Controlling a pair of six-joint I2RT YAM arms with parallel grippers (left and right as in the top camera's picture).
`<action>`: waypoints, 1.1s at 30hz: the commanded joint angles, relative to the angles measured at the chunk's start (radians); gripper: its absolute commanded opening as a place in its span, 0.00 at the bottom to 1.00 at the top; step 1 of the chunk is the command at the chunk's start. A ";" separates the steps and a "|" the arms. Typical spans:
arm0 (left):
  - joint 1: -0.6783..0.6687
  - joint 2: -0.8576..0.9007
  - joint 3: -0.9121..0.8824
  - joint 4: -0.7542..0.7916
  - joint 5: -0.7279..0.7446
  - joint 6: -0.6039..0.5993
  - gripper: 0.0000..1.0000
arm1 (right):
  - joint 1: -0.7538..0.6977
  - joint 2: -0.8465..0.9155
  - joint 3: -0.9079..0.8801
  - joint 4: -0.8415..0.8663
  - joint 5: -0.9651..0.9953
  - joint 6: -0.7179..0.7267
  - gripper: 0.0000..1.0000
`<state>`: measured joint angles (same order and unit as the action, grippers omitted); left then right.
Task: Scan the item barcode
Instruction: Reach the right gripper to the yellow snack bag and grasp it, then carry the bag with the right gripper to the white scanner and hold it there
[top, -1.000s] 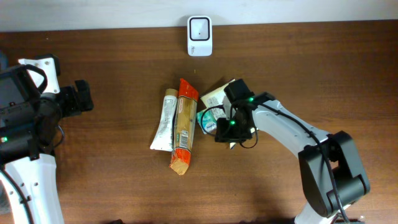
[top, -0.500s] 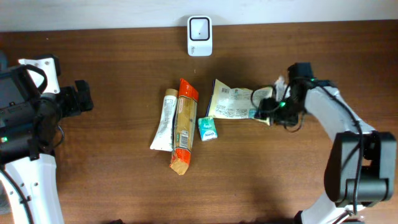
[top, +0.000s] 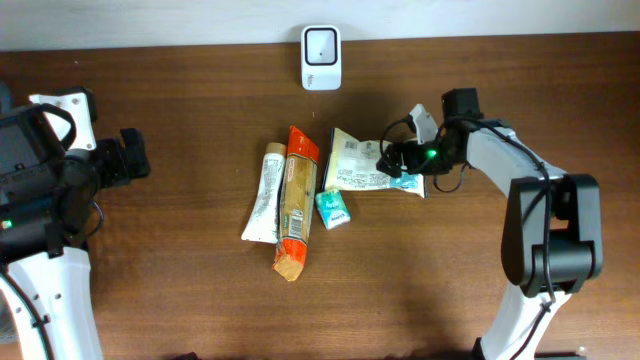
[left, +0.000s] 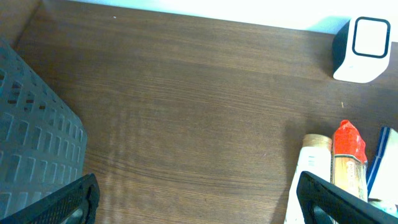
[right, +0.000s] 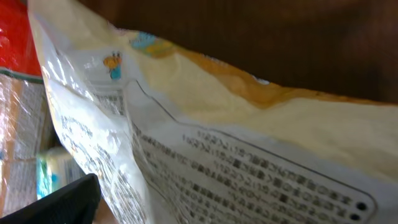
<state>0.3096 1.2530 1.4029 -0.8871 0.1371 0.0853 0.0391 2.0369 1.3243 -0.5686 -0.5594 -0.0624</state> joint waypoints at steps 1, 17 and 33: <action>0.001 -0.006 0.005 0.002 -0.007 -0.006 0.99 | 0.021 0.086 0.008 0.028 0.021 0.053 0.95; 0.001 -0.006 0.005 0.002 -0.007 -0.006 0.99 | -0.153 -0.129 0.065 -0.252 -0.313 -0.011 0.04; 0.001 -0.006 0.005 0.002 -0.007 -0.006 0.99 | -0.157 -0.527 0.068 -0.423 -0.488 -0.027 0.04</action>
<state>0.3096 1.2526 1.4029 -0.8867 0.1371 0.0853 -0.1234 1.5379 1.3720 -0.9924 -0.9958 -0.0822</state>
